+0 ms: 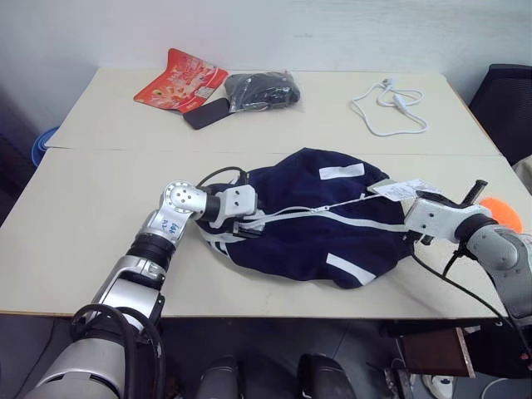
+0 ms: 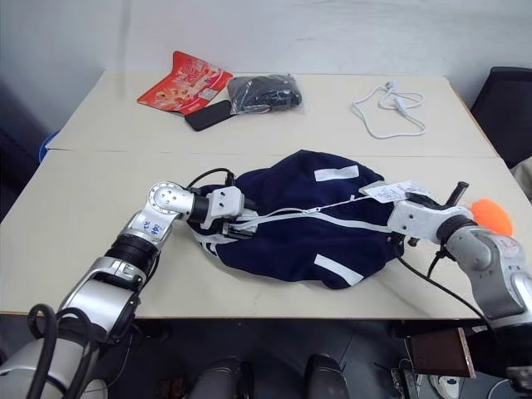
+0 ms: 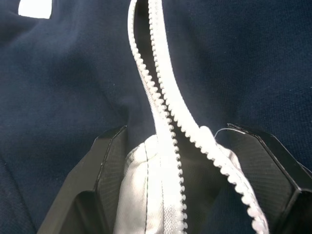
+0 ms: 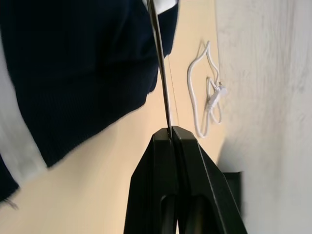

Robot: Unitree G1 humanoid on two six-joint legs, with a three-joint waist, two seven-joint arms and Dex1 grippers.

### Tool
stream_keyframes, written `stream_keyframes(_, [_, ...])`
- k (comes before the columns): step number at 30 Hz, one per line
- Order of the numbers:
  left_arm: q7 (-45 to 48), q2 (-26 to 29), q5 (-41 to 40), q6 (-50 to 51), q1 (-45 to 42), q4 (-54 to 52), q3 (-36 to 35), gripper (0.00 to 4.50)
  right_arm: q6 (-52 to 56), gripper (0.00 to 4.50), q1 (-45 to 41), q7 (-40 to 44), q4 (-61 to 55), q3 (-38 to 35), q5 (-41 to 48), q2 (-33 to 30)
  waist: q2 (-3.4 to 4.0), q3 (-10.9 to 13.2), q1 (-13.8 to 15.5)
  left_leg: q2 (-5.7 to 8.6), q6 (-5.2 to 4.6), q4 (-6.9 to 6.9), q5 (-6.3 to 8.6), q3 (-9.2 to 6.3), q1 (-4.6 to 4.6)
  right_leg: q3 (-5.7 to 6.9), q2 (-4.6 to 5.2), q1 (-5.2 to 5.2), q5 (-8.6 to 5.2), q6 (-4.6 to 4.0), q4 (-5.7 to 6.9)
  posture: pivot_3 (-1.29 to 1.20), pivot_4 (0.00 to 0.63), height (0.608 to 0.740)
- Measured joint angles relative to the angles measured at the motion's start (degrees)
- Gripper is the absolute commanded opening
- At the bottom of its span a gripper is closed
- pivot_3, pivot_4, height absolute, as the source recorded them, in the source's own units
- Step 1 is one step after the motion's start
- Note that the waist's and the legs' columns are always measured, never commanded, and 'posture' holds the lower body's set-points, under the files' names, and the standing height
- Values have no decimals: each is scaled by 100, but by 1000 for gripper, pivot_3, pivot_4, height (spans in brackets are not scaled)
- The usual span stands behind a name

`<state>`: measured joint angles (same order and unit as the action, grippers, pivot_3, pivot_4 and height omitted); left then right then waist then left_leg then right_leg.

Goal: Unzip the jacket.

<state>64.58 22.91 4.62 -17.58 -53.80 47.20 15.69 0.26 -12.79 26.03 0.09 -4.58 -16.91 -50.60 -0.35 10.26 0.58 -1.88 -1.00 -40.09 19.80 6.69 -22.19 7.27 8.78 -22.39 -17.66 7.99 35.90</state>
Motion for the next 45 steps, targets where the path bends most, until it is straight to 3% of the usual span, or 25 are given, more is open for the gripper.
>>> stream_keyframes(2, [-16, -31, 0, -20, -11, 35, 0, 3339, 494, 13, 11, 162, -154, -208, 473, 227, 0, 0, 29, 1, -1, -2, 0, 1, 0, -2, 0, 0, 0, 0, 0, 0, 150, 740])
stream_keyframes(4, [-19, -35, 2, -43, -23, 65, 0, 3339, 1631, 13, -268, 180, -367, -838, 1364, 934, -1, -1, 32, -1, -1, -5, 0, -2, 0, -2, -1, 1, 0, 0, 1, 0, 150, 740])
stream_keyframes(6, [-24, -74, 8, -59, -55, 79, 26, 3339, 2489, 13, -480, 134, -457, -1212, 1944, 1182, 5, -5, 77, -1, -1, -6, 1, -3, -1, -1, -1, -1, 0, 0, 3, 0, 150, 740])
stream_keyframes(14, [-24, -71, 8, -76, -59, 93, 43, 3339, 3701, 13, -871, -403, 318, -2502, 2549, 999, 7, -6, 80, 0, -3, 2, 2, 3, -4, -3, -1, -6, 0, 0, -2, 0, 150, 740])
stream_keyframes(22, [-23, -67, 8, -121, -81, 165, 43, 3339, 3667, 13, -1146, -827, 1704, -3452, 2796, 297, 9, -7, 71, 0, -4, 4, 2, 8, -1, -8, -1, -7, 0, 0, -2, 0, 150, 740])
stream_keyframes(30, [-26, -79, 7, -151, -109, 285, -1, 3339, 3377, 13, -1317, -730, 2309, -3578, 3068, -66, 18, -13, 52, -1, -4, 5, 2, 12, 2, -14, 0, -6, 0, 0, -2, 0, 150, 740])
stream_keyframes(35, [135, -202, -253, 603, -46, 72, -237, 3339, 3852, 13, -1133, -3, 1110, -2532, 3548, 410, 19, -13, 29, -1, -3, 4, 2, 8, -9, -12, -1, -18, 1, 1, 2, 0, 150, 740])
stream_keyframes(38, [412, -101, -613, 1387, 137, -478, -439, 3714, 3905, 625, -851, 525, 646, -1818, 3600, 378, 19, -12, 48, 0, -5, 7, 3, 5, -24, -6, -1, -30, 1, 1, -3, 0, 150, 740])
stream_keyframes(41, [715, 266, -989, 2211, 367, -1274, -630, 4486, 3882, 1635, -618, 1106, 457, -1314, 3597, 111, 20, -10, 45, 1, -6, 9, 5, 6, -26, -7, -1, -31, 1, 1, -7, 0, 150, 740])
stream_keyframes(45, [1142, 1090, -1431, 3056, 843, -2344, -913, 4500, 3724, 3016, -348, 1866, 451, -1157, 3595, -507, 21, -10, 15, -2, -6, 8, 4, 7, -19, -9, -1, -27, 1, 1, -5, 0, 150, 740])
